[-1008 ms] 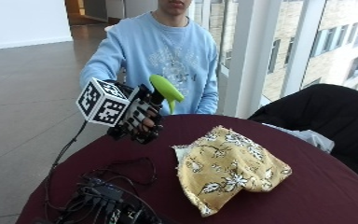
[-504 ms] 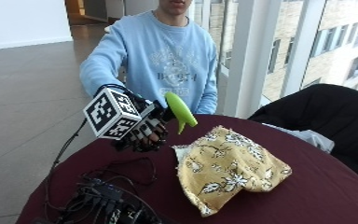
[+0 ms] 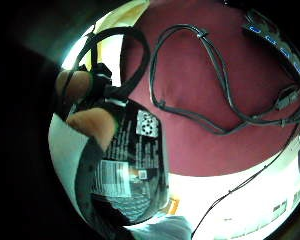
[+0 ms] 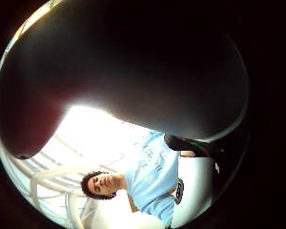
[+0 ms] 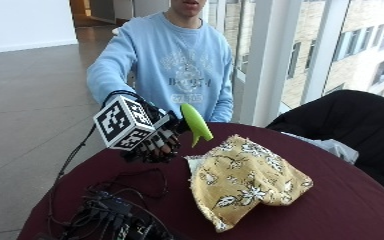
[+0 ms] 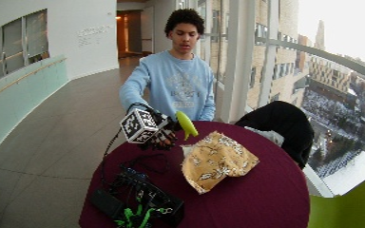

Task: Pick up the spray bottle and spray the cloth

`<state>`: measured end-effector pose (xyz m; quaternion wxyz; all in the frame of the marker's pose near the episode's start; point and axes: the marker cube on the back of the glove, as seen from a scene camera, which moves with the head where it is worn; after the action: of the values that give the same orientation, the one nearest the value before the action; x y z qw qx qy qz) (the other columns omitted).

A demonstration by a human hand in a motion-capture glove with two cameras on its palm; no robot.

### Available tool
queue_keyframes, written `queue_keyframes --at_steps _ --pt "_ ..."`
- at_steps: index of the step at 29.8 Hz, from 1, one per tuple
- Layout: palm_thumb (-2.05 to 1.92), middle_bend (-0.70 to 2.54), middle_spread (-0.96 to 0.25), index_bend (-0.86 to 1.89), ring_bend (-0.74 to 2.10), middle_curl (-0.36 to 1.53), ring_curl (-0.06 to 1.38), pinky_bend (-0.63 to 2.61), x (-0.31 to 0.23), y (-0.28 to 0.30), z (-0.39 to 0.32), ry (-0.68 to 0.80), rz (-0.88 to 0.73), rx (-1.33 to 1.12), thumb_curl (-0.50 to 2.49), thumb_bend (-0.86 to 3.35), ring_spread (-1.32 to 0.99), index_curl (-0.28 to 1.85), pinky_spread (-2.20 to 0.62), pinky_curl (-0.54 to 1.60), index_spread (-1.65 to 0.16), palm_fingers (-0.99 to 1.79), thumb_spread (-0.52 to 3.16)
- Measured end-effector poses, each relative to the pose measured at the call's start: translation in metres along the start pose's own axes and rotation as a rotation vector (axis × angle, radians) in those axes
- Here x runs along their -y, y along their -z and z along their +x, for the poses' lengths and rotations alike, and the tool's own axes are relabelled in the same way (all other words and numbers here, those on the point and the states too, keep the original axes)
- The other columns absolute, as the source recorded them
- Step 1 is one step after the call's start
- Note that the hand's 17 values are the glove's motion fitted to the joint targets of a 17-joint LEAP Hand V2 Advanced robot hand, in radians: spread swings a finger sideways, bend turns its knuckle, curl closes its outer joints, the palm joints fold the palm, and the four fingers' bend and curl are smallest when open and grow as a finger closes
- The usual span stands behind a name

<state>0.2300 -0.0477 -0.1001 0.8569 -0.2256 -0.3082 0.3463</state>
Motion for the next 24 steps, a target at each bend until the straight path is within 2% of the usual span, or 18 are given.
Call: queue_keyframes --at_steps 24 --pt "0.98 0.19 -0.06 0.12 0.35 0.42 0.37 0.25 -0.001 -0.0007 -0.0077 -0.002 0.003 -0.032 0.65 -0.02 0.01 0.32 0.19 0.37 -0.24 1.02 0.8"
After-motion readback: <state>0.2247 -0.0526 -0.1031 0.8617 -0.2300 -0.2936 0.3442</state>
